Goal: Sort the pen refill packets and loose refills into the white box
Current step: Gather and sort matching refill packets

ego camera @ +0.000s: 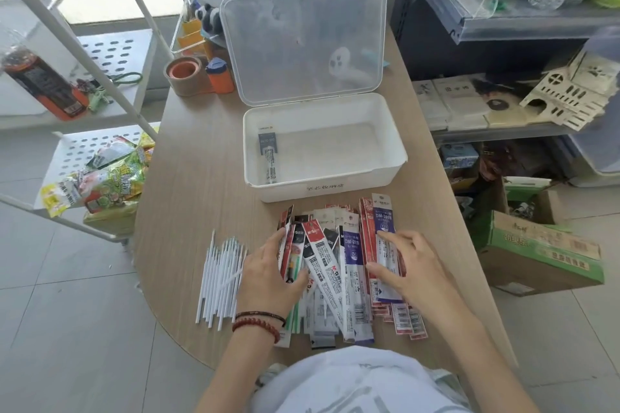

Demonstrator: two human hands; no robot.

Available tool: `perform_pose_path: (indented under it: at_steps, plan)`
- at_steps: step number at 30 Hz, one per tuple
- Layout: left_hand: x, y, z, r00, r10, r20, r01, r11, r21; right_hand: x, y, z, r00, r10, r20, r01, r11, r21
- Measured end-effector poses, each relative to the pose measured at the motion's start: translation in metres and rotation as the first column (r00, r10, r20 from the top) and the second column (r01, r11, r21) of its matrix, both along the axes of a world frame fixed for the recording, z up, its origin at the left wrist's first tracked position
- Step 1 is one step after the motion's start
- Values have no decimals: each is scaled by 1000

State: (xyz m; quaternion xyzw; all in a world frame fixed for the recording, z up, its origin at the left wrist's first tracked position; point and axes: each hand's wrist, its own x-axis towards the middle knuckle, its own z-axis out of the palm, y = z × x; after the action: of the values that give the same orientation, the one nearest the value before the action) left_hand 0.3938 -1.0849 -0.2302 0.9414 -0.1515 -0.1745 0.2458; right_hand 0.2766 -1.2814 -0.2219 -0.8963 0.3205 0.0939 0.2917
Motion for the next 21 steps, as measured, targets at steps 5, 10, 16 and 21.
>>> perform_pose_path:
  at_steps: [5,10,16,21]
  plan:
    - [3,-1,7,1000,-5,23,3,998,63,0,4,-1,999,14,45,-9,994,-113]
    - [10,1,12,999,34,1,-34,999,-23,5,14,4,988,8,153,13,991,-130]
    - [18,10,10,982,153,-111,-172,967,-186,15,30,14,957,21,289,-36,998,45]
    - [18,18,13,953,206,-222,-270,908,-319,32,46,21,944,45,328,-124,967,223]
